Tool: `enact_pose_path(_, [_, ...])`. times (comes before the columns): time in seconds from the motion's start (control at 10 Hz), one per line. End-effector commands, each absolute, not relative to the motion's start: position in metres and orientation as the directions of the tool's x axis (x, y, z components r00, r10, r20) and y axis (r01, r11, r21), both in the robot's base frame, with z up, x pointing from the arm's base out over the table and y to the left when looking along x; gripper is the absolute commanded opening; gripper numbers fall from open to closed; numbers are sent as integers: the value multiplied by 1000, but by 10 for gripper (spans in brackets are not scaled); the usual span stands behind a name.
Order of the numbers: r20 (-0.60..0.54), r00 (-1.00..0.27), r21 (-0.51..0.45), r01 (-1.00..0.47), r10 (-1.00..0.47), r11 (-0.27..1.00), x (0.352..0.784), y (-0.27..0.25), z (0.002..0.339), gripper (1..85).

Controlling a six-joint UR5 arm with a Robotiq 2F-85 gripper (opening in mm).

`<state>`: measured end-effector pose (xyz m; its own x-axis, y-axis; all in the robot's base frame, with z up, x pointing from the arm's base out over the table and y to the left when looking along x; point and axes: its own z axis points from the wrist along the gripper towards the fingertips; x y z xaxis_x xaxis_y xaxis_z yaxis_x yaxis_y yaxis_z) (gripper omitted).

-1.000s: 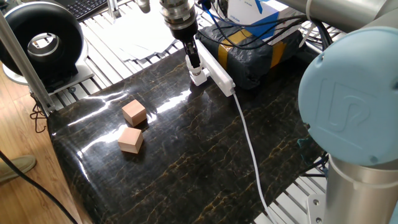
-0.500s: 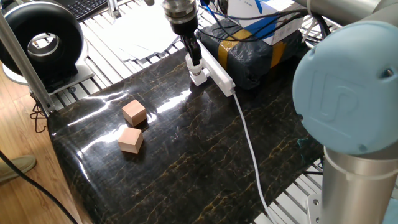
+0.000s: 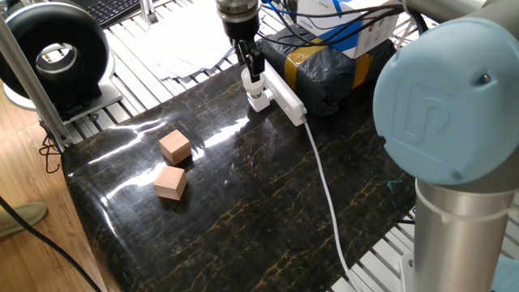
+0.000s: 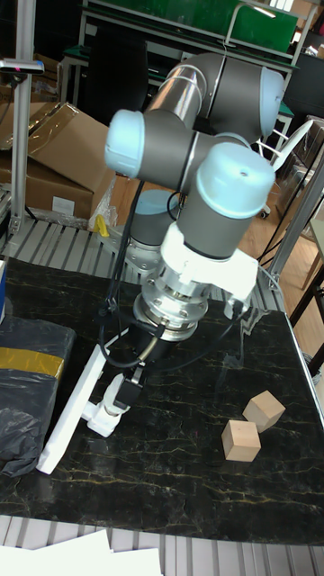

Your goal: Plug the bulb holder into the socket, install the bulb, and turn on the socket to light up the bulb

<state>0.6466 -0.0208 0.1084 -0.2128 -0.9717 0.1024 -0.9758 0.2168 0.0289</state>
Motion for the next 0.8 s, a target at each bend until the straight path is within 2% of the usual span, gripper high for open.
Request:
enact_pose_path(0.0, [37,-179,72,-981,-983,181,641,-15,101,613])
enact_pose_path(0.7, [72,-173,71,-982,-982,178,641,-26,103,607])
